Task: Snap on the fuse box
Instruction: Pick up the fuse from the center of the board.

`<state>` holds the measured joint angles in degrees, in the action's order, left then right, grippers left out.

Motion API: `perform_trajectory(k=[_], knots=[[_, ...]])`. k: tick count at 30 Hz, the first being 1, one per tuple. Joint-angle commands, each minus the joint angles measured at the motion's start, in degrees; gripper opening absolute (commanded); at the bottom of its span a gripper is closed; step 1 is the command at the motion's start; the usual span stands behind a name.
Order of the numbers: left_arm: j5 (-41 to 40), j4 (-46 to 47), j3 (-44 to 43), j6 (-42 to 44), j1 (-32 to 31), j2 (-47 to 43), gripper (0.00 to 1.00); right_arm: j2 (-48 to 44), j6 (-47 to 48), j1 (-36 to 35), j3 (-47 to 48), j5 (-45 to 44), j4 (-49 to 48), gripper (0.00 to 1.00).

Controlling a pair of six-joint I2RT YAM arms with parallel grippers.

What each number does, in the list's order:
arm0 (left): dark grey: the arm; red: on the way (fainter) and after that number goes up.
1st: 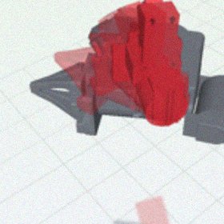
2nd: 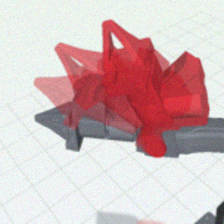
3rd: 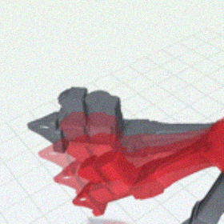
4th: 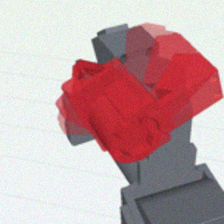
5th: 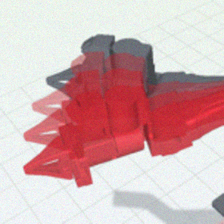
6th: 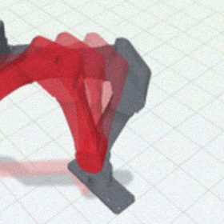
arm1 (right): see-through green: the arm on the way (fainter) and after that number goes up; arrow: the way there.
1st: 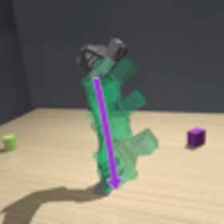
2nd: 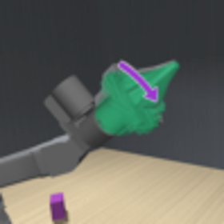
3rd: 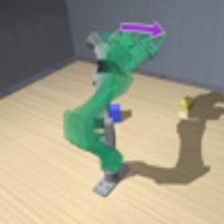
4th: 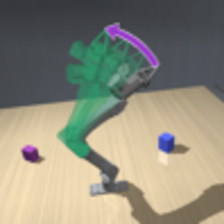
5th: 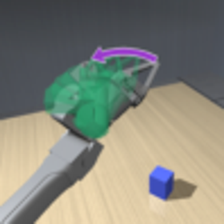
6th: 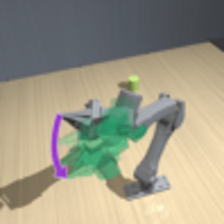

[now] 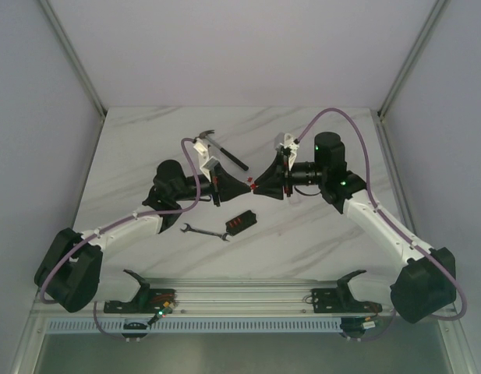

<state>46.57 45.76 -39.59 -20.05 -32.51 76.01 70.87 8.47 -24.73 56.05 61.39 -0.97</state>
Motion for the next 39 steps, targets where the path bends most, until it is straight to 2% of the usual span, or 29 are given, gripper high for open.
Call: perform_trajectory(k=[1,18,20,25,28,33,39], knots=[[2.5,1.1,-2.0,0.4,-0.4,-1.0,0.0,-0.2,1.9,0.0,2.6,3.3,0.9,0.36],[2.3,1.4,-2.6,0.3,-1.0,-0.6,0.0,0.4,3.5,0.0,3.1,5.1,2.6,0.19],[2.2,1.4,-2.5,0.2,-1.1,-0.7,0.0,0.3,3.8,0.0,3.1,5.1,2.9,0.16],[2.0,1.4,-2.5,0.1,-1.1,-0.7,0.0,0.3,4.0,0.0,3.1,4.6,3.3,0.0],[0.0,0.4,-2.1,0.2,-1.1,-1.0,0.0,0.0,3.2,-0.4,3.1,2.5,3.3,0.0],[-5.7,-5.1,-0.3,0.4,-1.1,-3.3,0.21,-1.2,1.3,-3.0,3.0,-5.2,4.7,0.0],[-18.0,-12.7,4.6,-0.7,-1.1,-9.1,0.41,-1.5,-3.9,-6.2,3.3,-19.4,8.1,0.0]])
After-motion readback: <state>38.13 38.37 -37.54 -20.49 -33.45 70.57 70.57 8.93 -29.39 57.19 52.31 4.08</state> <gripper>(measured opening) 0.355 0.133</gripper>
